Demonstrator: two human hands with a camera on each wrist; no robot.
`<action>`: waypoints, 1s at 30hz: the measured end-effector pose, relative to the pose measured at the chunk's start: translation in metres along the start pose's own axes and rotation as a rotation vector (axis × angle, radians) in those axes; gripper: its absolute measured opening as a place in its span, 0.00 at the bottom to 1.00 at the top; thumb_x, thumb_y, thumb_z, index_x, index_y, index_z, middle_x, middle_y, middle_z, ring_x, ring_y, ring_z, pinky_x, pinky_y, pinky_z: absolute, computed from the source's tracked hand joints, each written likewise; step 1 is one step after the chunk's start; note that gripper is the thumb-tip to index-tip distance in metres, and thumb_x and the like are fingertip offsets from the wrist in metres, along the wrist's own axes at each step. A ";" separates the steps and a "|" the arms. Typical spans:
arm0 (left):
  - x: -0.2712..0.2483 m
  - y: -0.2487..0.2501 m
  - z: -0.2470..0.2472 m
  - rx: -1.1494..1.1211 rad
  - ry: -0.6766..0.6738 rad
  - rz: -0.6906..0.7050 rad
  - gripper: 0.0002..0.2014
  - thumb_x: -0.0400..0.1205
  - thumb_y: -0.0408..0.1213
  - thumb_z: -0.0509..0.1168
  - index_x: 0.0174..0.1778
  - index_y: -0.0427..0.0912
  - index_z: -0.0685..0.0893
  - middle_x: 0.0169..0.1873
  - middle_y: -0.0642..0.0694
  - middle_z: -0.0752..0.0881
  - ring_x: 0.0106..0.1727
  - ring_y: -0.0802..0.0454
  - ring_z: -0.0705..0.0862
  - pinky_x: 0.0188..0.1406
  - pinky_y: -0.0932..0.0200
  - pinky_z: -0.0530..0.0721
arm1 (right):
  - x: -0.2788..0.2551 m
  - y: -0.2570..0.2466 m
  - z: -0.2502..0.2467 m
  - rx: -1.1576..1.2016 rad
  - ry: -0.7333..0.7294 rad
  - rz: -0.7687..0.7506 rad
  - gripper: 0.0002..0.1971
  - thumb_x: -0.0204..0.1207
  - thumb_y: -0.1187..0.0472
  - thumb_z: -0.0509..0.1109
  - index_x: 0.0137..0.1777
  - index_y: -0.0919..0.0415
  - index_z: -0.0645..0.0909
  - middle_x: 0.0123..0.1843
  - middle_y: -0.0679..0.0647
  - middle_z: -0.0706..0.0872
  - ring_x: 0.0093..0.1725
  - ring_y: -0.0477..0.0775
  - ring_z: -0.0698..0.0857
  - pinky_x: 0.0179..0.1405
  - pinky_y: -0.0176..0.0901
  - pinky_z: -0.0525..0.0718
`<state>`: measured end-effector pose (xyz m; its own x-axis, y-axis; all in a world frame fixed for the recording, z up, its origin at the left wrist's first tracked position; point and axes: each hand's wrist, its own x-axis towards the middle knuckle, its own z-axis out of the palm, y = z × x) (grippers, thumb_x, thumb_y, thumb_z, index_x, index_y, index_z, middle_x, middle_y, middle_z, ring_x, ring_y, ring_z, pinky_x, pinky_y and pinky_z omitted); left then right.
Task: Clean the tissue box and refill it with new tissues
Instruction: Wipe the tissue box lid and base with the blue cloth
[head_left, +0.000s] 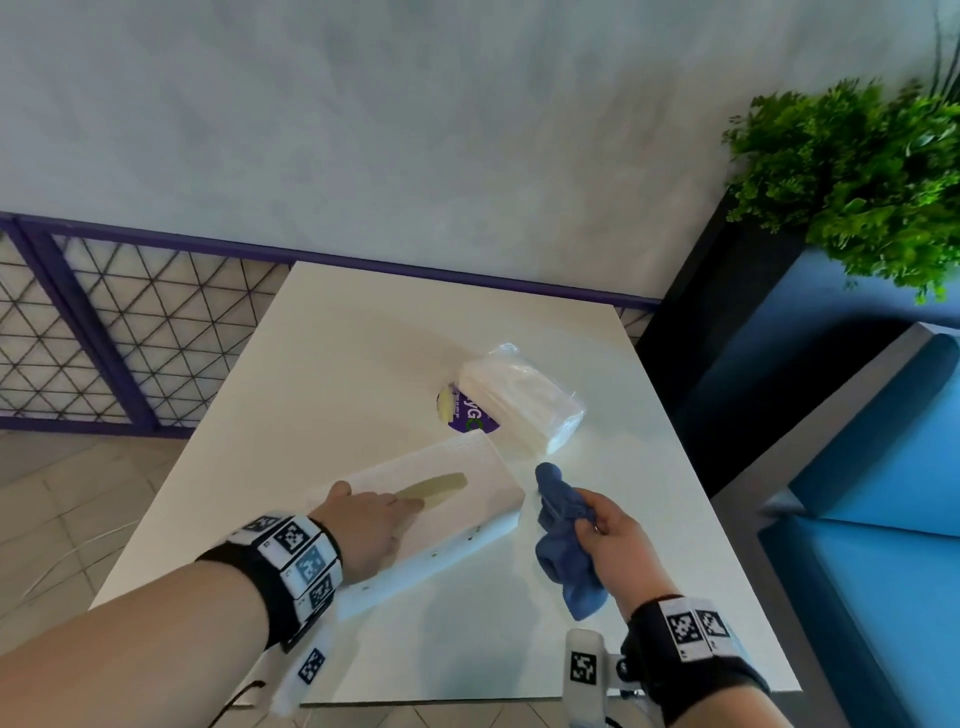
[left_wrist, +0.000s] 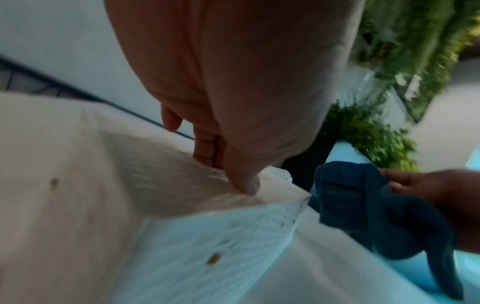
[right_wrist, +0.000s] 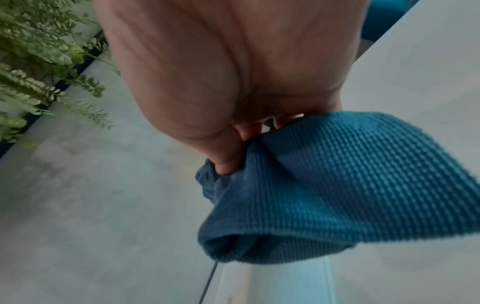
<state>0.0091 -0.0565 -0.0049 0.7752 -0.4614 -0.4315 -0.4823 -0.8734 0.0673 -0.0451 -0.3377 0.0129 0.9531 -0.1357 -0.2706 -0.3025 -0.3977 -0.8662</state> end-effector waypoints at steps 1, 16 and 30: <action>0.000 0.004 -0.004 -0.054 -0.006 0.000 0.28 0.84 0.37 0.53 0.80 0.57 0.55 0.68 0.50 0.78 0.60 0.47 0.79 0.60 0.49 0.64 | -0.001 -0.004 0.004 -0.002 0.007 -0.007 0.22 0.82 0.76 0.54 0.48 0.46 0.79 0.49 0.54 0.85 0.54 0.53 0.84 0.42 0.23 0.79; 0.015 0.008 -0.094 -0.690 0.306 0.013 0.08 0.83 0.30 0.63 0.54 0.32 0.83 0.52 0.38 0.87 0.54 0.44 0.84 0.56 0.53 0.78 | -0.015 -0.071 0.078 -0.167 -0.283 -0.562 0.29 0.86 0.62 0.56 0.77 0.33 0.50 0.85 0.38 0.47 0.84 0.41 0.42 0.82 0.36 0.46; 0.000 0.000 -0.108 -1.023 0.544 -0.129 0.15 0.85 0.34 0.60 0.66 0.41 0.82 0.62 0.43 0.85 0.60 0.49 0.81 0.60 0.60 0.75 | 0.018 -0.103 0.090 -0.303 -0.089 -0.631 0.28 0.86 0.54 0.52 0.80 0.34 0.42 0.86 0.50 0.36 0.84 0.53 0.33 0.84 0.53 0.37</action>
<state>0.0527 -0.0735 0.0927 0.9869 -0.1494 -0.0617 -0.0258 -0.5224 0.8523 0.0040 -0.2176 0.0594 0.9408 0.2734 0.2006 0.3311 -0.6131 -0.7173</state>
